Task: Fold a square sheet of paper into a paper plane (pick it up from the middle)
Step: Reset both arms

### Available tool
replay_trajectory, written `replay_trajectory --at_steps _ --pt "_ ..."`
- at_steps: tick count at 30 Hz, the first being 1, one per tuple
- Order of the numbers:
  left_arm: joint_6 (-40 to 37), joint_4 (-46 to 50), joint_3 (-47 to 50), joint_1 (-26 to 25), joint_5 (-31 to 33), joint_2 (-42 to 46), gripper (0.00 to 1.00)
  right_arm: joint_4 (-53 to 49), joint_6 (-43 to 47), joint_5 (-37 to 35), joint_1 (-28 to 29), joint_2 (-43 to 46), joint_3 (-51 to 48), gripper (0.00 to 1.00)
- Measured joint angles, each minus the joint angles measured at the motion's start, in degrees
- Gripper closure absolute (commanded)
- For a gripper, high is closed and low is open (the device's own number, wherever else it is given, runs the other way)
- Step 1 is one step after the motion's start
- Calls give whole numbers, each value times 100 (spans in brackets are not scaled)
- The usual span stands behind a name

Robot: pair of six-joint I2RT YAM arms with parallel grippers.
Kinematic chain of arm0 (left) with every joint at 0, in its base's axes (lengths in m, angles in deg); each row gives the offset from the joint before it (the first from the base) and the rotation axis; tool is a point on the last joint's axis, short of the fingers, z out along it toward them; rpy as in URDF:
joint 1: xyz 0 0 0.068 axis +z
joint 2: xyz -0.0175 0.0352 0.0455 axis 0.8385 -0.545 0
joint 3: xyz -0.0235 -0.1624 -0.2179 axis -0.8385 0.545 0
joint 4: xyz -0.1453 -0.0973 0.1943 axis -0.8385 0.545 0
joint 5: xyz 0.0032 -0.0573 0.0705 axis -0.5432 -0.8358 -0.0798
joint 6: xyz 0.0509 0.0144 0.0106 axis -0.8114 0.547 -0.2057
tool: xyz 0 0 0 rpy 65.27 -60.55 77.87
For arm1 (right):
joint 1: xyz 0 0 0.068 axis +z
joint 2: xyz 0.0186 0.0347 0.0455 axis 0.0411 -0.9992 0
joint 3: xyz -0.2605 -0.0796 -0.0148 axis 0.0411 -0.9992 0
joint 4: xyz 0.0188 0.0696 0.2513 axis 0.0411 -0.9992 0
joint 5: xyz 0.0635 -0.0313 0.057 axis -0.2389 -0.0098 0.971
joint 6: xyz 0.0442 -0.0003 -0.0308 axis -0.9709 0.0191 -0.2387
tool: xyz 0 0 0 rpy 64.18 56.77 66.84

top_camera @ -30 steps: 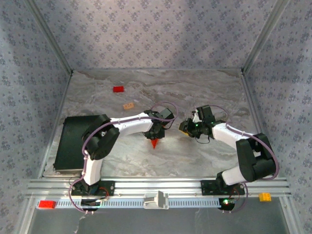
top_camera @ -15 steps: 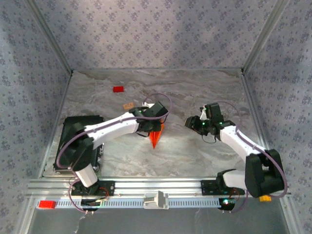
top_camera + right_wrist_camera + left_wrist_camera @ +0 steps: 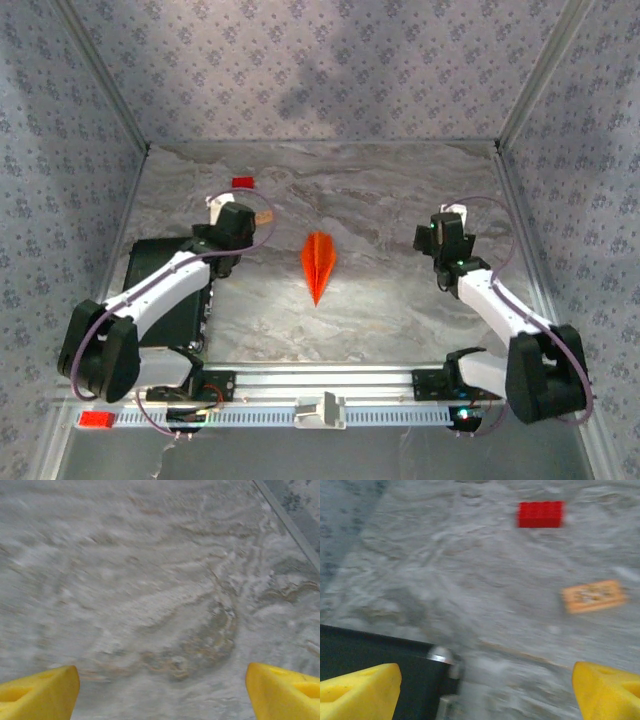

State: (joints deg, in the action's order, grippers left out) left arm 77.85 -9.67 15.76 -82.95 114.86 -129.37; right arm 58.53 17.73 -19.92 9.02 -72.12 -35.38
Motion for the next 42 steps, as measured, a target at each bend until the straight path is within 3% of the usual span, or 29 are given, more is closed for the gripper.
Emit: replay_trajectory --at_steps 3,7,15,16,17,18,23,26,42 --pt "-671 -1054 859 595 -146 310 9 730 420 -85 -214 -407 -328 13" --pt "-1187 -2277 1849 1316 -562 573 9 1799 767 369 -684 -710 -544 14" --pt "-1648 -4323 2212 1930 -1493 -269 9 4019 1322 1471 -1069 -1587 -1141 15" --pt "-1687 -4524 2258 2013 -1613 -334 9 4157 1353 1550 -1091 -1703 -1207 16" --pt "-1709 -4704 2315 2094 -1725 -363 9 4175 1379 1606 -1102 -1764 -1231 4" --pt "-1707 -4951 2402 2221 -1886 -402 9 4183 1392 1674 -1104 -1797 -1235 1" --pt "-1613 -6330 2568 2638 -2485 -1156 9 4336 1412 1827 -1209 -1805 -1156 1" --pt "-1606 -6349 2402 2662 -2551 -1292 0 4365 1412 1847 -1250 -1805 -1145 1" --pt "-1604 -6092 2271 2592 -2564 -1362 0 4382 1412 1873 -1248 -1805 -1145 1"
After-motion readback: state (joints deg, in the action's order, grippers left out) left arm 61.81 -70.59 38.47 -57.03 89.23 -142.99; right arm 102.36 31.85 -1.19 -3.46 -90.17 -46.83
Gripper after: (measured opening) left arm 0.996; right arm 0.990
